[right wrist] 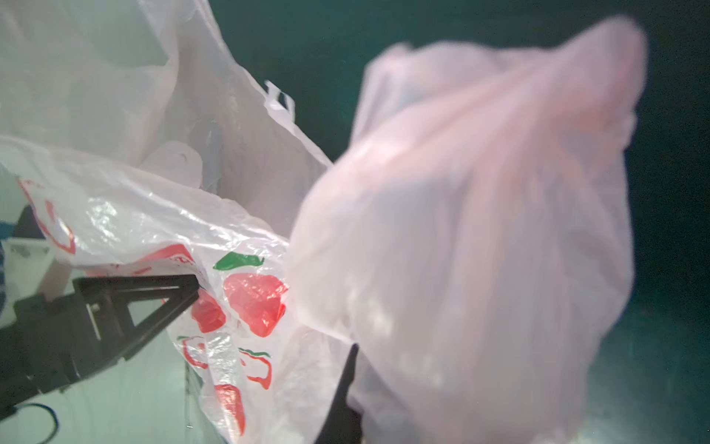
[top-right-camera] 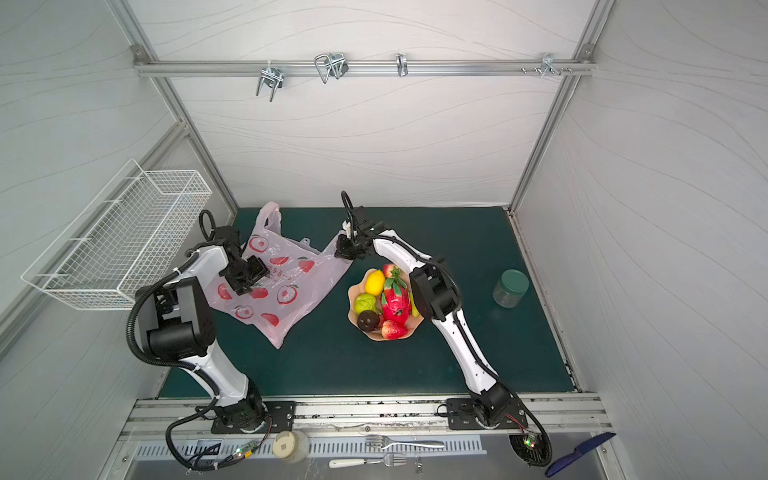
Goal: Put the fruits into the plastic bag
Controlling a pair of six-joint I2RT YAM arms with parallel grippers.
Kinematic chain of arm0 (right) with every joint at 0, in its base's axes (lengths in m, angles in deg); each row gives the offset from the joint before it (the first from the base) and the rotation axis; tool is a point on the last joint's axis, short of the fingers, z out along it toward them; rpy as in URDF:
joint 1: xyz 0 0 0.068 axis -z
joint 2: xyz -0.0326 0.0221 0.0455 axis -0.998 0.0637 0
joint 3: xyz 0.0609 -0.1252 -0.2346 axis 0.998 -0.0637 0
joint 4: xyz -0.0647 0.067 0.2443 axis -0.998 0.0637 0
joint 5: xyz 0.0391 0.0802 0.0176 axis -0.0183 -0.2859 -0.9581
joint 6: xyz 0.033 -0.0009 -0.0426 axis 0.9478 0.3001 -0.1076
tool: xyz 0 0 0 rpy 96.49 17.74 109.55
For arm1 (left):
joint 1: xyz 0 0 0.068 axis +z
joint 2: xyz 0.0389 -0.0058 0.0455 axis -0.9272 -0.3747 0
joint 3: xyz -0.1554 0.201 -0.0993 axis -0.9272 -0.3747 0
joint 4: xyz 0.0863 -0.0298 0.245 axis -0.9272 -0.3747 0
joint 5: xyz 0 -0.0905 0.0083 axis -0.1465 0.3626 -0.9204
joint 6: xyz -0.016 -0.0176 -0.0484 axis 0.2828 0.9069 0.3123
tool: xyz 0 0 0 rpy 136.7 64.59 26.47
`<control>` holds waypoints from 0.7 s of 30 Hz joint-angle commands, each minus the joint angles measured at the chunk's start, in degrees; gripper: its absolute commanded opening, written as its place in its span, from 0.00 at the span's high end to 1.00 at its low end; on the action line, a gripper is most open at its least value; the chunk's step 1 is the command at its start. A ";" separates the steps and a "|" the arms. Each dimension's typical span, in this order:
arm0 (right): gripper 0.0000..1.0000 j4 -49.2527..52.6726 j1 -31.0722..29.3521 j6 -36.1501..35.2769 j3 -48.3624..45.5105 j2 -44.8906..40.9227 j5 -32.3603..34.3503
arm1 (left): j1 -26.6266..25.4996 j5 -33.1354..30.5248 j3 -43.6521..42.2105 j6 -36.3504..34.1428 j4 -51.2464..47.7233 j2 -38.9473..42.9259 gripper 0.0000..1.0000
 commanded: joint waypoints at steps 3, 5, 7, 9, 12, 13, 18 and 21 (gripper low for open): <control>1.00 -2.79 0.41 1.46 -12.39 -14.41 2.78 | 0.93 -0.57 1.24 -0.79 0.41 -0.81 0.31; 1.00 -3.06 0.16 1.48 -17.18 -19.77 2.93 | 1.44 -1.16 2.11 -0.61 -0.09 -1.88 0.31; 1.00 -3.13 -0.26 1.75 -21.71 -24.83 3.34 | 1.82 -2.09 3.16 -0.52 -0.75 -3.00 0.32; 1.00 -3.02 -0.65 3.35 -26.57 -30.08 3.86 | 1.95 -3.17 4.37 -0.52 -1.54 -4.24 0.32; 1.00 -4.34 -1.56 8.25 -34.78 -36.98 4.02 | 2.07 -4.06 5.94 -0.50 -2.23 -5.78 0.32; 1.00 -4.95 -1.92 9.93 -37.26 -38.88 4.17 | 2.15 -4.15 6.78 -0.60 -2.52 -6.29 0.32; 1.00 -7.17 -5.44 18.97 -47.79 -47.24 6.36 | 2.08 -5.42 10.14 -1.09 -4.42 -9.40 0.33; 1.00 -7.60 -7.84 24.05 -52.55 -51.61 8.30 | 2.09 -5.28 11.94 -1.42 -4.91 -10.74 0.33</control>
